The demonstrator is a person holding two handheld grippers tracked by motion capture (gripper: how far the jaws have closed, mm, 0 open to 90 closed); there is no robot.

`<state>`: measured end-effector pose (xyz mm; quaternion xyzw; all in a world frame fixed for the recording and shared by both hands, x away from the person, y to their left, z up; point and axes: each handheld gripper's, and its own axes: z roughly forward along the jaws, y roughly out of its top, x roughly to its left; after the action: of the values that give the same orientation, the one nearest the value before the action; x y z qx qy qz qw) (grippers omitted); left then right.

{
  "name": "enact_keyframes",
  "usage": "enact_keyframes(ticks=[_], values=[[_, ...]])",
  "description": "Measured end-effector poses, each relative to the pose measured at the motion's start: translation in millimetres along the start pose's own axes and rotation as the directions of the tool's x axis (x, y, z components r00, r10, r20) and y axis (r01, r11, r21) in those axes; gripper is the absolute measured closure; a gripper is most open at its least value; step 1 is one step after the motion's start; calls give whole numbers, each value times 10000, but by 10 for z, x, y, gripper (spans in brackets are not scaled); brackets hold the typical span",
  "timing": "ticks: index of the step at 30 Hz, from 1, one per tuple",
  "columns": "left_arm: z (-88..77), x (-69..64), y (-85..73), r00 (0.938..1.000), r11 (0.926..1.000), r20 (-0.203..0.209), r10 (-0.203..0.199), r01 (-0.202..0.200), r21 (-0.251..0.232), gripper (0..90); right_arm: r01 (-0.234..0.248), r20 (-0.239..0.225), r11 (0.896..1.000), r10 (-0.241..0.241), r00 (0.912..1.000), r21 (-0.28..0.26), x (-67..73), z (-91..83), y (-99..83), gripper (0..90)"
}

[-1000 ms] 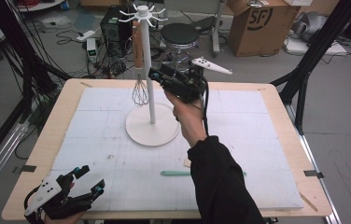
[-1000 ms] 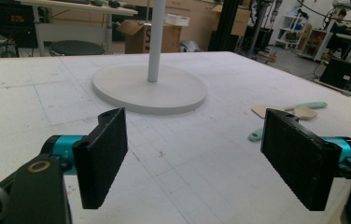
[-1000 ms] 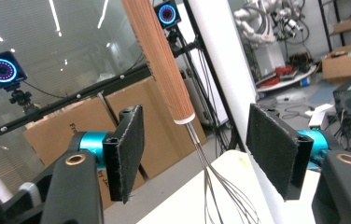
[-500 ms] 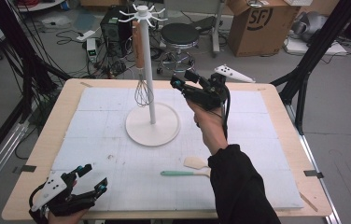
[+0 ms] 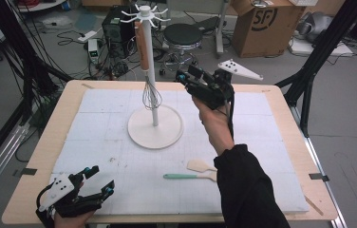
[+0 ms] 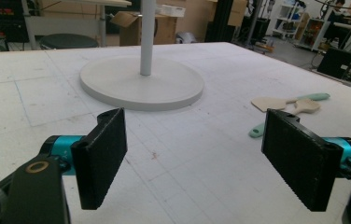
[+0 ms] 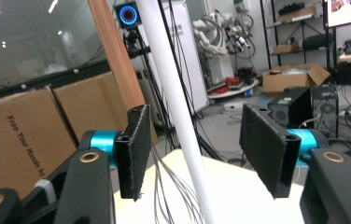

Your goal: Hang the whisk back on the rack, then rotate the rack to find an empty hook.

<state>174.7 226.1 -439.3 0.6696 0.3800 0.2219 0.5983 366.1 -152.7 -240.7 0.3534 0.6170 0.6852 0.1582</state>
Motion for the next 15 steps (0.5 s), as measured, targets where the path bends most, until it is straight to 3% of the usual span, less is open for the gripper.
enact_keyframes(ticks=[4, 11, 15], values=[[3, 5, 5, 10000, 10000, -1, -13, 13, -39, 229, -71, 28, 9996, 71, 10000, -279, 11, 65, 121, 478], [-9, 28, 1, 9999, 9999, 21, -146, 146, -54, 229, -281, -32, 9988, 280, 9996, -392, 20, 206, 279, 649], [11, 30, -27, 9994, 9995, 185, -307, 307, 5, 232, -77, 56, 9984, 80, 10000, -554, 37, 255, 339, 746]])
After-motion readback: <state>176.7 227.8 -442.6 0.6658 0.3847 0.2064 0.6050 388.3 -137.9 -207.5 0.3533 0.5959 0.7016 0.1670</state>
